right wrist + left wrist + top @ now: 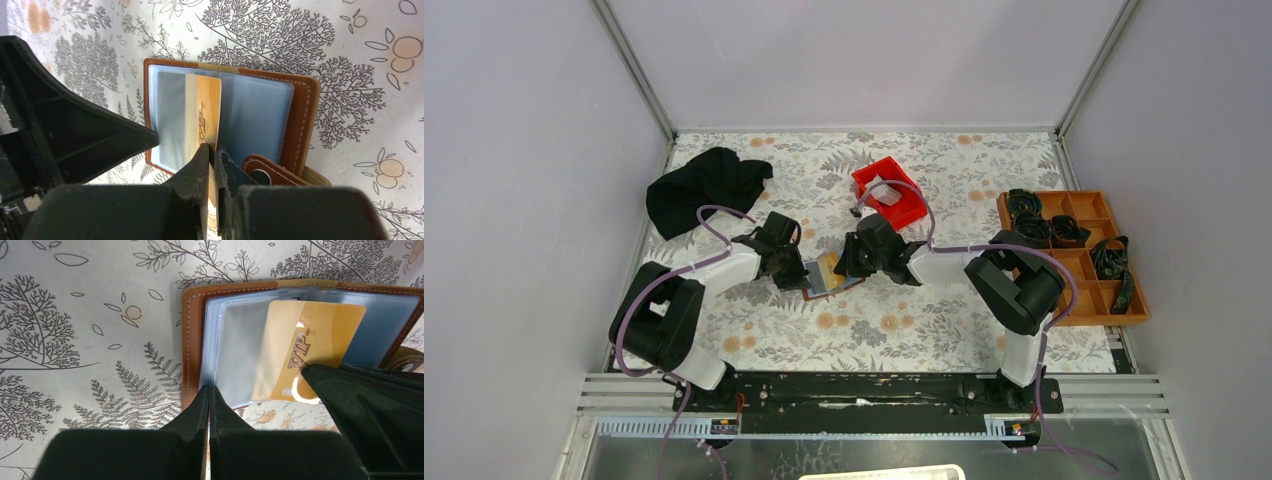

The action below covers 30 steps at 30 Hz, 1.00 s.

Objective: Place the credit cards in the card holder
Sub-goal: Insert the credit card into the card holder.

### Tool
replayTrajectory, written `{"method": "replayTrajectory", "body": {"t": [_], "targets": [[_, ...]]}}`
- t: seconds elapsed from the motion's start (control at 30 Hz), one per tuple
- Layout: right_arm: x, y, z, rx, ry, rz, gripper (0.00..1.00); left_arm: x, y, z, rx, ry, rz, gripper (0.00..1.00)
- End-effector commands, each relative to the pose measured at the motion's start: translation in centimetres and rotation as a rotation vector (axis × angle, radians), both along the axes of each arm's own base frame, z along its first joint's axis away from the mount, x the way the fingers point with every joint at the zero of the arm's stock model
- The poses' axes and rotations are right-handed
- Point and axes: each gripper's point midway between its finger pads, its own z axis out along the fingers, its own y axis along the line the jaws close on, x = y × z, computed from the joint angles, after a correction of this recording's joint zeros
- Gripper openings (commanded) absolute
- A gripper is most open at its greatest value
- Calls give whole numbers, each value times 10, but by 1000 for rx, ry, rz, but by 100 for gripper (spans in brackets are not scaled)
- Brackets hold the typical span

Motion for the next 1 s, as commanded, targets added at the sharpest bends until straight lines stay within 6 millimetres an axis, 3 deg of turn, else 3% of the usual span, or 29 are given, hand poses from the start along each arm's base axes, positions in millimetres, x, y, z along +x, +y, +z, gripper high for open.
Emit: {"method": "replayTrajectory", "body": {"t": [0.0,0.2,0.97], "targets": [[-38,-22,-48,-215,113,87,16,-10,17,-17,101,39,-1,0],[-35,-18,-42,-229,102,90,30,-10,16,-17,102,37,-4,0],[-10,-22,4,-206,-36,-6,40,-12,17,-19,98,40,-1,0]]}}
